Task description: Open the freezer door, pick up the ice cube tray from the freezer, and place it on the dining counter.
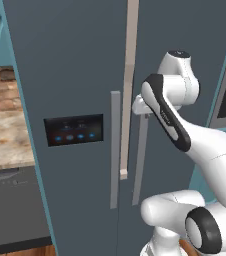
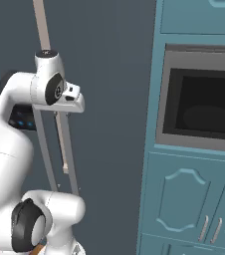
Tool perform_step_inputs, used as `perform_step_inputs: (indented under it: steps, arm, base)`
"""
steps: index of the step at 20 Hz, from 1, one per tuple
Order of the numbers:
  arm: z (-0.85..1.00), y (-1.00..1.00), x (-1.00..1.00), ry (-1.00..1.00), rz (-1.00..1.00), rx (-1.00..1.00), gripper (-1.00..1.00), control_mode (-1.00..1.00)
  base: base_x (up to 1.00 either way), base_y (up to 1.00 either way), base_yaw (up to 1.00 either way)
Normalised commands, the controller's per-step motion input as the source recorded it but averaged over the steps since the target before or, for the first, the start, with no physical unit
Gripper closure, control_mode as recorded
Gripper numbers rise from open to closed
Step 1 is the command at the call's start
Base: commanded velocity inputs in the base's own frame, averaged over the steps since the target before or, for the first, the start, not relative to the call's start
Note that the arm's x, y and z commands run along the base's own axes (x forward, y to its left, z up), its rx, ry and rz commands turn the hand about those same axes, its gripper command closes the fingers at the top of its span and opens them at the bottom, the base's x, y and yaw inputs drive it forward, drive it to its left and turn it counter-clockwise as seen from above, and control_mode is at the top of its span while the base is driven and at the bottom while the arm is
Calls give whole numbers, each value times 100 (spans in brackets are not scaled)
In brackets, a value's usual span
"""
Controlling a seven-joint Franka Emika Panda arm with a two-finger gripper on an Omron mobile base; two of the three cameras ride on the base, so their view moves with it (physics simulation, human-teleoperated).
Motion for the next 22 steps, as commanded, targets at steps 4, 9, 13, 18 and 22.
perform_step_inputs:
  steps: [4,9,13,18,22]
  arm:
    - [0,0,-47,0,0,0,-100,-100]
    - [-1,-2,-97,0,0,0,-100,-100]
    - [-2,0,-93,0,-1,0,-100,-100]
    - [0,0,-43,0,0,0,-100,-100]
    - [0,-1,-4,0,0,0,-100,100]
  base:
    - [0,0,0]
    - [0,0,0]
    - [0,0,0]
    - [0,0,0]
    - [-2,-16,0]
